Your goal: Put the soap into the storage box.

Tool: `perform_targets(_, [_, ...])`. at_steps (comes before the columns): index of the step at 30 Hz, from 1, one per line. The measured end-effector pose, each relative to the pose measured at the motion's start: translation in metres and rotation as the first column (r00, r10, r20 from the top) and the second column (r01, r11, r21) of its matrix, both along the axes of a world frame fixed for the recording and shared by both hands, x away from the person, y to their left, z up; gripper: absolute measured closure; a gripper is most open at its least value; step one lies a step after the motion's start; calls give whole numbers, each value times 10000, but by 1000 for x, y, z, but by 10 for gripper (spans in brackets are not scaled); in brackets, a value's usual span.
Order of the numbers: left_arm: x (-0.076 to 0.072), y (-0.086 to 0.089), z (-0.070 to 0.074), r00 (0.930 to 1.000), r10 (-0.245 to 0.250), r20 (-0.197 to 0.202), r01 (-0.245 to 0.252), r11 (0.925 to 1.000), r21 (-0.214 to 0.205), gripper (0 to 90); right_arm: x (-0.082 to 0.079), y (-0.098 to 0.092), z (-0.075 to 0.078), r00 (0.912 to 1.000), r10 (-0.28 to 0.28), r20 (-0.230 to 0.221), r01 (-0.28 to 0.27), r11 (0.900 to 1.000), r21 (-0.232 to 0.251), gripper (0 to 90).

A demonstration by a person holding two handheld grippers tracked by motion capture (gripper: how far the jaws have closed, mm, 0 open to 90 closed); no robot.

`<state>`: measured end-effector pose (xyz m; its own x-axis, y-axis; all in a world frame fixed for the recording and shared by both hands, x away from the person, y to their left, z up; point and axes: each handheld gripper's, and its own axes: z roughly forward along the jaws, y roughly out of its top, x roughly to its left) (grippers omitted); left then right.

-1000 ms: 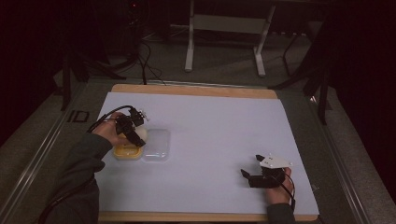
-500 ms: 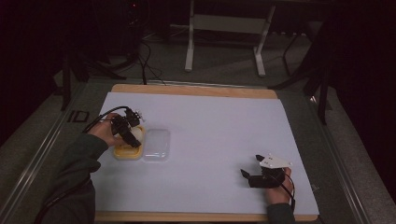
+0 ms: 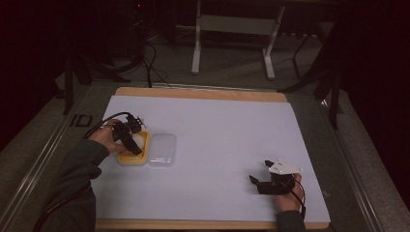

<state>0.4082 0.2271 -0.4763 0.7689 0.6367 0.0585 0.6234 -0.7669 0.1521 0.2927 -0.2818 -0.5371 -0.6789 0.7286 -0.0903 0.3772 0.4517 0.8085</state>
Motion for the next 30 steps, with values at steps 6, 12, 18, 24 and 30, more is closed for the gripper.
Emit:
perform_targets(6, [1, -2, -12, 9980, -218, -588, 239, 9991, 349, 246, 0, 0, 0, 10000, -4, -5, 4, 10000, -3, 141])
perform_targets(12, [-2, -2, -18, 9990, -226, -396, 242, 9988, 424, 149, 0, 0, 0, 10000, 2, 2, -2, 10000, 0, 141])
perform_targets(18, [-3, -1, -12, 9997, -216, -127, 219, 9993, 300, 93, 0, 0, 0, 10000, -13, 8, 13, 10000, 4, 141])
perform_targets(24, [-5, 3, -1, 9997, -153, 209, 153, 9999, -16, 88, 0, 0, 0, 10000, -12, 9, 12, 10000, 5, 142])
perform_targets(30, [-9, 1, 14, 9973, -228, 693, 258, 9987, -431, 92, 0, 0, 0, 10000, -19, 8, 19, 10000, -10, 141])
